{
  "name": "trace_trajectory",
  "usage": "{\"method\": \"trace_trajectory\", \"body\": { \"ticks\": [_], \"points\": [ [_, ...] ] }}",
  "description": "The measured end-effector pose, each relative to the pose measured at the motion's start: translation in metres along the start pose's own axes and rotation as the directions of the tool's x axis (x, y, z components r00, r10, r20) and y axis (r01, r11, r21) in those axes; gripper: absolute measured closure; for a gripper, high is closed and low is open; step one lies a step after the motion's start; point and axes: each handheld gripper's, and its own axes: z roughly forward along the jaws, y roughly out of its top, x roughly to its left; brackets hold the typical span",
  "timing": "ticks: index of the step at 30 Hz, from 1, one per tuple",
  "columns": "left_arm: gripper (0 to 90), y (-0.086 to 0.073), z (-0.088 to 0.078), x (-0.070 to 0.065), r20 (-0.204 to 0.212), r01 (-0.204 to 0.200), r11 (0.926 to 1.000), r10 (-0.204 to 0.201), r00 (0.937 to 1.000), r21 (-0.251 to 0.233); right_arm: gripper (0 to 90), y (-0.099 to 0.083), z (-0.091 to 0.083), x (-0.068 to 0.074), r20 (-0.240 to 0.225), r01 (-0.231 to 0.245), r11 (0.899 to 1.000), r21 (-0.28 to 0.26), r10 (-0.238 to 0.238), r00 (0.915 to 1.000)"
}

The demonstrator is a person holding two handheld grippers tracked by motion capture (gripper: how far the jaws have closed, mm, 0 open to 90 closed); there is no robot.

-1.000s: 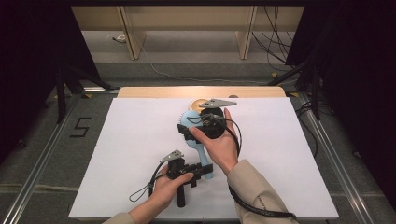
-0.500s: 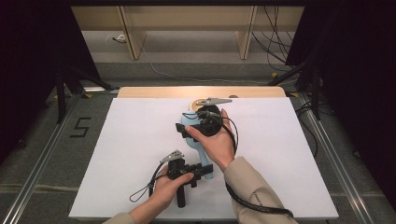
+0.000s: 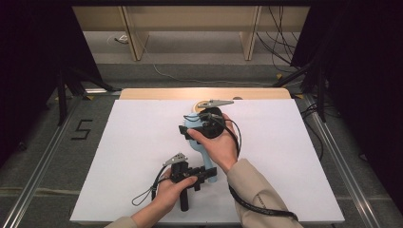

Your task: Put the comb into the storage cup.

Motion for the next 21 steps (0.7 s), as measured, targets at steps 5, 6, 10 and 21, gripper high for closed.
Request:
{"method": "trace_trajectory", "body": {
  "ticks": [5, 6, 10, 21],
  "points": [
    [65.2, 0.0002, -0.0001, -0.0003, 0.001, -0.002, 1.0, 0.002, 1.0, -0.002, 15.8, -0.0002, 0.0006, 0.0003, 0.001, 0.0, 1.0, 0.01, 0.0, 1.0],
    [65.2, 0.0002, -0.0001, -0.0004, 0.0, -0.003, 1.0, 0.003, 1.0, -0.002, 15.9, -0.0002, 0.0007, 0.0002, 0.001, 0.0, 1.0, 0.011, 0.0, 1.0],
    [65.2, 0.0, 0.0003, -0.0007, -0.003, -0.012, 0.9999, 0.012, 0.9999, -0.001, 16.4, -0.0003, 0.001, -0.0005, 0.002, 0.0, 1.0, 0.019, 0.0, 1.0],
    [65.1, 0.0001, 0.0001, -0.0011, -0.008, -0.023, 0.9997, 0.023, 0.9997, 0.0, 20.8, -0.0005, 0.0, -0.0001, 0.017, -0.013, 1.0, 0.025, 0.013, 0.9998]
  ]
}}
